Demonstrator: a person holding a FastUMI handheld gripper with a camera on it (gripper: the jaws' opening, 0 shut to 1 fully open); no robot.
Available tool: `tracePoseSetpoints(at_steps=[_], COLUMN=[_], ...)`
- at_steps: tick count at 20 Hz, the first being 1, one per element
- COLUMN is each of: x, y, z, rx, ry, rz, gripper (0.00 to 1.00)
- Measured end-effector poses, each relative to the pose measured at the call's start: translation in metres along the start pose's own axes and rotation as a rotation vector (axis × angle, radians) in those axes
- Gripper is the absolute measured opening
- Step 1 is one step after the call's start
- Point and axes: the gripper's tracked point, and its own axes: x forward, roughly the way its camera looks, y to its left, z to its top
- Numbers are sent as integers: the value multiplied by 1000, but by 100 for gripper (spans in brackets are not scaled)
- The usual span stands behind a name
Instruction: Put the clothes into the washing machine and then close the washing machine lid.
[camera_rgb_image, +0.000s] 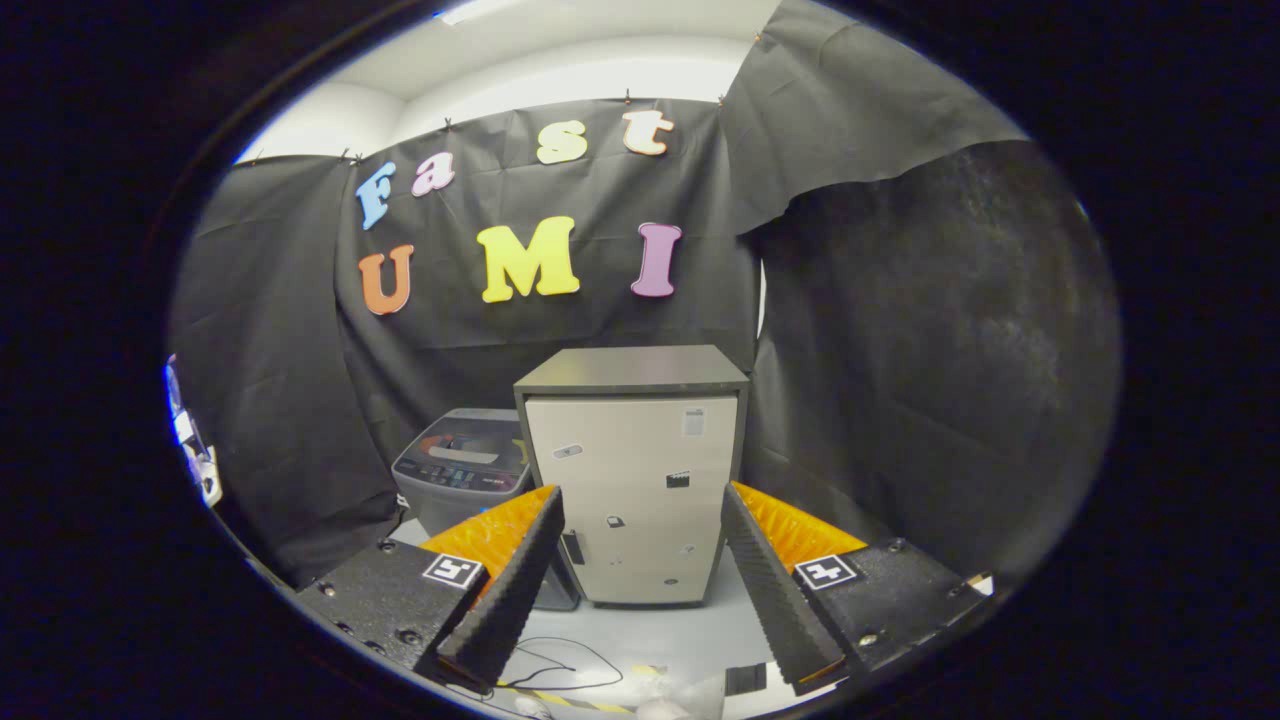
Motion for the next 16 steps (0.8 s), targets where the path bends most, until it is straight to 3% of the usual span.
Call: tracePoseSetpoints(at_steps=[16], x=[-24], y=[3], z=[25], rx=[-34], ry=[-73], rz=[-4], gripper=[98])
